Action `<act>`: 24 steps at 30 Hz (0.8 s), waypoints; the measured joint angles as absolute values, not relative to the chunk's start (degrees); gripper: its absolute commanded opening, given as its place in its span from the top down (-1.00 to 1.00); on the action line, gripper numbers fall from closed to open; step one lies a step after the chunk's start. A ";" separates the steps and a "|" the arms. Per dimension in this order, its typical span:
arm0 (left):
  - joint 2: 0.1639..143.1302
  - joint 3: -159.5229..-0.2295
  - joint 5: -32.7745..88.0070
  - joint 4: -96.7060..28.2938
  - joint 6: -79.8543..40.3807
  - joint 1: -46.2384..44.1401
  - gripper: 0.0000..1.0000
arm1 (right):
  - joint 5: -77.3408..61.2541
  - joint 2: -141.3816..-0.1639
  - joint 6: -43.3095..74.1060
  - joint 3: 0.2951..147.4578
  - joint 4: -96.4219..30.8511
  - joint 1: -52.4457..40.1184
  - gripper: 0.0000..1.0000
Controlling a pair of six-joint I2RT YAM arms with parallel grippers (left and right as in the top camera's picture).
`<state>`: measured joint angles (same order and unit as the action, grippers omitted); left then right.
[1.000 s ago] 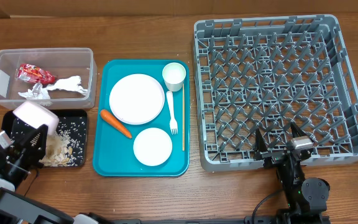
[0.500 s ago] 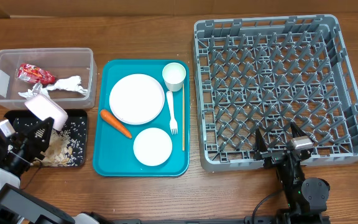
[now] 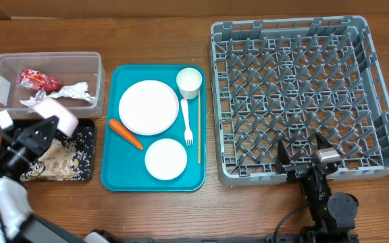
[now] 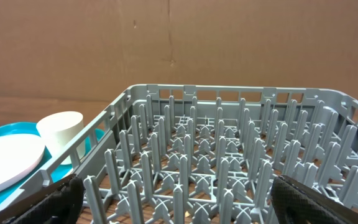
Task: Sort waste into correct bins and load items into the dishwasher rack
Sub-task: 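Carry the empty pink bowl back and set it on the teal tray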
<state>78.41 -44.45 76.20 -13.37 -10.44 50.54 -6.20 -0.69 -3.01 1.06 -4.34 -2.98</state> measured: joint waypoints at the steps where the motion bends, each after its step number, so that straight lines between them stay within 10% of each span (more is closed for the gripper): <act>1: 76.31 -44.69 74.85 -13.37 -11.60 49.06 0.92 | -6.20 -0.69 -2.98 1.06 -4.38 -2.98 -1.00; 24: 57.39 -49.25 24.91 -40.36 -17.85 1.65 0.92 | -6.17 -0.69 -3.01 1.06 -4.34 -2.98 -1.00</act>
